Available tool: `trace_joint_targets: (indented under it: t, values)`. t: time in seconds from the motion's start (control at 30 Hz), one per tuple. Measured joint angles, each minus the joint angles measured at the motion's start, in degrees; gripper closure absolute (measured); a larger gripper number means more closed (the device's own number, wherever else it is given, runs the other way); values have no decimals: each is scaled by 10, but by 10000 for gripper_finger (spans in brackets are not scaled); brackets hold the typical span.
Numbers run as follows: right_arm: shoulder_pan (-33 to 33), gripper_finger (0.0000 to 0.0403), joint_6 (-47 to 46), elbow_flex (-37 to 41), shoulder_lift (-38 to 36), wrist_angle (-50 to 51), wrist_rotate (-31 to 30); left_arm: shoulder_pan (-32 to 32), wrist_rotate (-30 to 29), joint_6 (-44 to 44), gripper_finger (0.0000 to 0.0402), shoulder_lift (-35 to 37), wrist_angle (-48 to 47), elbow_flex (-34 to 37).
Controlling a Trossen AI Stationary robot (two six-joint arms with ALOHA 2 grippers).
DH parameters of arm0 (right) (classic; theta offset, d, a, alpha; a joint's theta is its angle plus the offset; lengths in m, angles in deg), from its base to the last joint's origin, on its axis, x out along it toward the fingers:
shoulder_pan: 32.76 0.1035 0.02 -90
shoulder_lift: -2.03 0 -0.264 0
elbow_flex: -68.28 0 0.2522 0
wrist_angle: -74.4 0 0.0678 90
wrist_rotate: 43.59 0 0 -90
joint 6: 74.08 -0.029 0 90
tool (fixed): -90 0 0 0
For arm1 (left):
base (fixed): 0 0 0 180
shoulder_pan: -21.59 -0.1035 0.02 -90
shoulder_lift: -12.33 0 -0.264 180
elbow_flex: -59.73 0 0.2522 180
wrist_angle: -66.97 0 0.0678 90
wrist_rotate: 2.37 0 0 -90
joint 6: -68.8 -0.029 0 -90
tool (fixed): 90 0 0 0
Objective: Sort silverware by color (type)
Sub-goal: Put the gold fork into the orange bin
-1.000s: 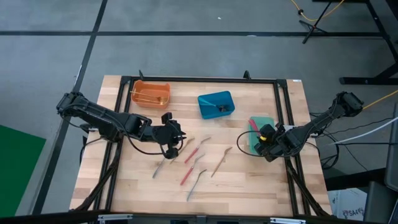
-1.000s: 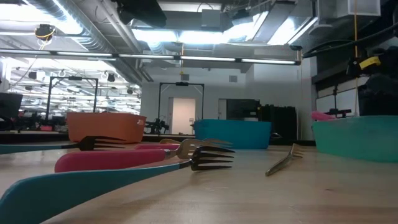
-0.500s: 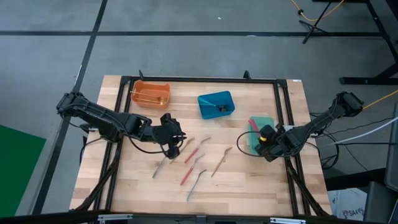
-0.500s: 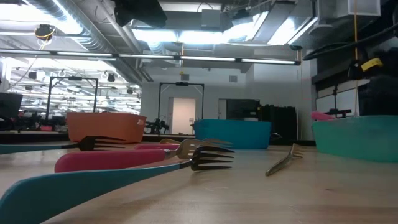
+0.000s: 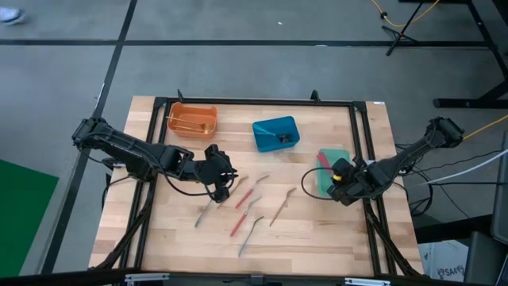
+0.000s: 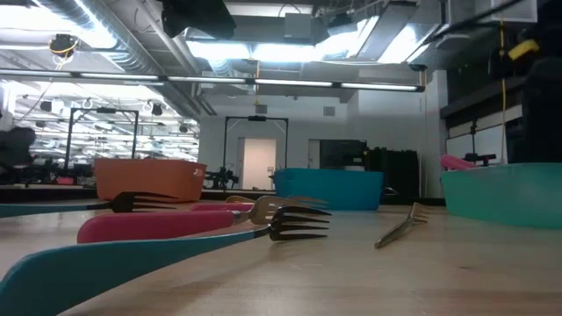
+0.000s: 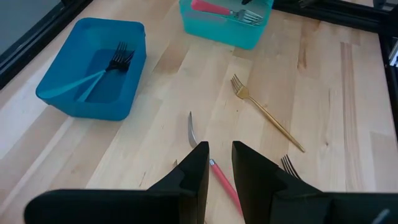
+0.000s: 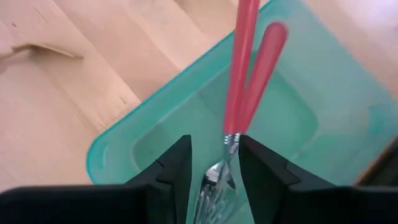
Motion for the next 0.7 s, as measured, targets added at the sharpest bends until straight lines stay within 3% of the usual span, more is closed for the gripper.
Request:
trace_joint_targets:
  t: [0.33,0.5,0.7]
  values:
    - [0,281,14,-88,0,53,-49,2,-14,59,337,-26,23,-1]
    - [0,281,72,-97,0,-2,-89,8,-9,58,337,-76,54,-1]
    - [0,281,142,-97,2,-85,-93,6,-9,58,337,-130,52,-1]
